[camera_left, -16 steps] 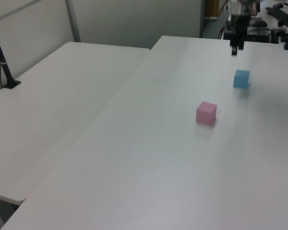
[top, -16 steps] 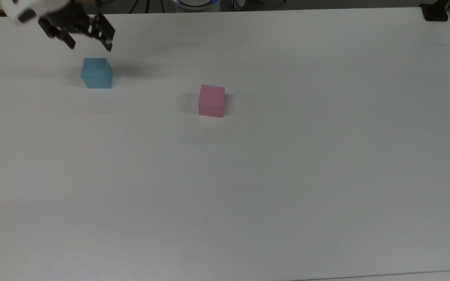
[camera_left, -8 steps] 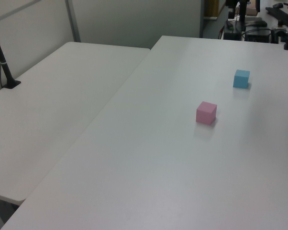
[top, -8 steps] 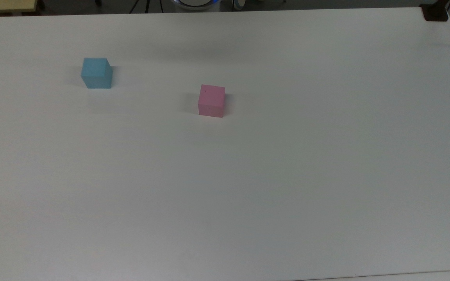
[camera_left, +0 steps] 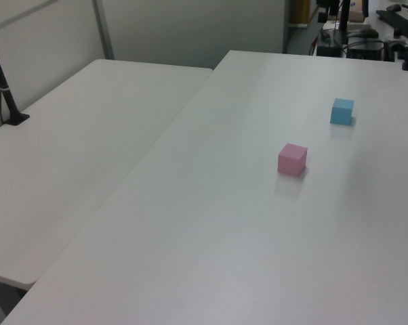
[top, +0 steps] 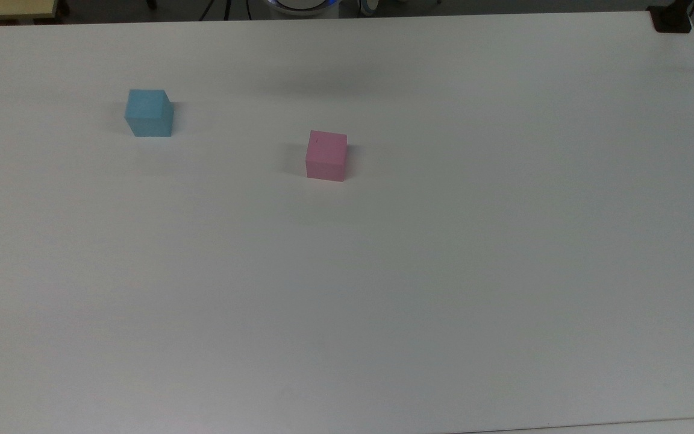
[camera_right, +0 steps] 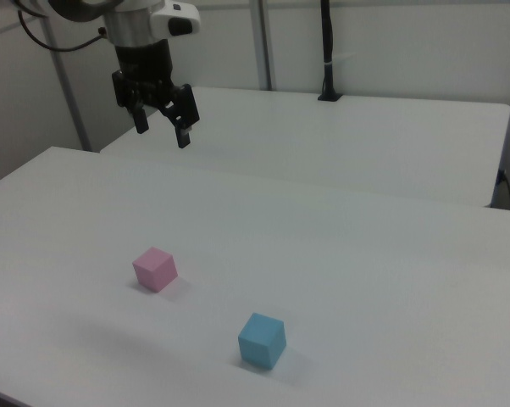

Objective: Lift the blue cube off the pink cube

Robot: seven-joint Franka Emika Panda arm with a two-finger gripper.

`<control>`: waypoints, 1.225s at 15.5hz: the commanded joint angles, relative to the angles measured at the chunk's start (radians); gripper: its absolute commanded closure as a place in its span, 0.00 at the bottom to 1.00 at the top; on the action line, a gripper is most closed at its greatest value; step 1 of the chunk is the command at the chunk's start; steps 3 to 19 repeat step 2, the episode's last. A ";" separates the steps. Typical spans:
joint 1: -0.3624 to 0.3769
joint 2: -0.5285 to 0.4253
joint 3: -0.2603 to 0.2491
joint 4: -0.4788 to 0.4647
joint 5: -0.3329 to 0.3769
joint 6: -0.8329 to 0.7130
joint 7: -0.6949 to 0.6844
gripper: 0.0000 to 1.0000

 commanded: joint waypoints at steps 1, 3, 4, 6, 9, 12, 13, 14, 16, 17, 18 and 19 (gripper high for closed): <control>0.011 -0.020 -0.022 -0.021 -0.038 0.029 -0.051 0.00; 0.011 -0.021 -0.025 -0.021 -0.040 0.026 -0.053 0.00; 0.011 -0.021 -0.025 -0.021 -0.040 0.026 -0.053 0.00; 0.011 -0.021 -0.025 -0.021 -0.040 0.026 -0.053 0.00; 0.011 -0.021 -0.025 -0.021 -0.040 0.026 -0.053 0.00; 0.011 -0.021 -0.025 -0.021 -0.040 0.026 -0.053 0.00; 0.011 -0.021 -0.025 -0.021 -0.040 0.026 -0.053 0.00; 0.011 -0.021 -0.025 -0.021 -0.040 0.026 -0.053 0.00; 0.011 -0.021 -0.025 -0.021 -0.040 0.026 -0.053 0.00; 0.011 -0.021 -0.025 -0.021 -0.040 0.026 -0.053 0.00; 0.011 -0.021 -0.025 -0.021 -0.040 0.026 -0.053 0.00; 0.011 -0.021 -0.025 -0.021 -0.040 0.026 -0.053 0.00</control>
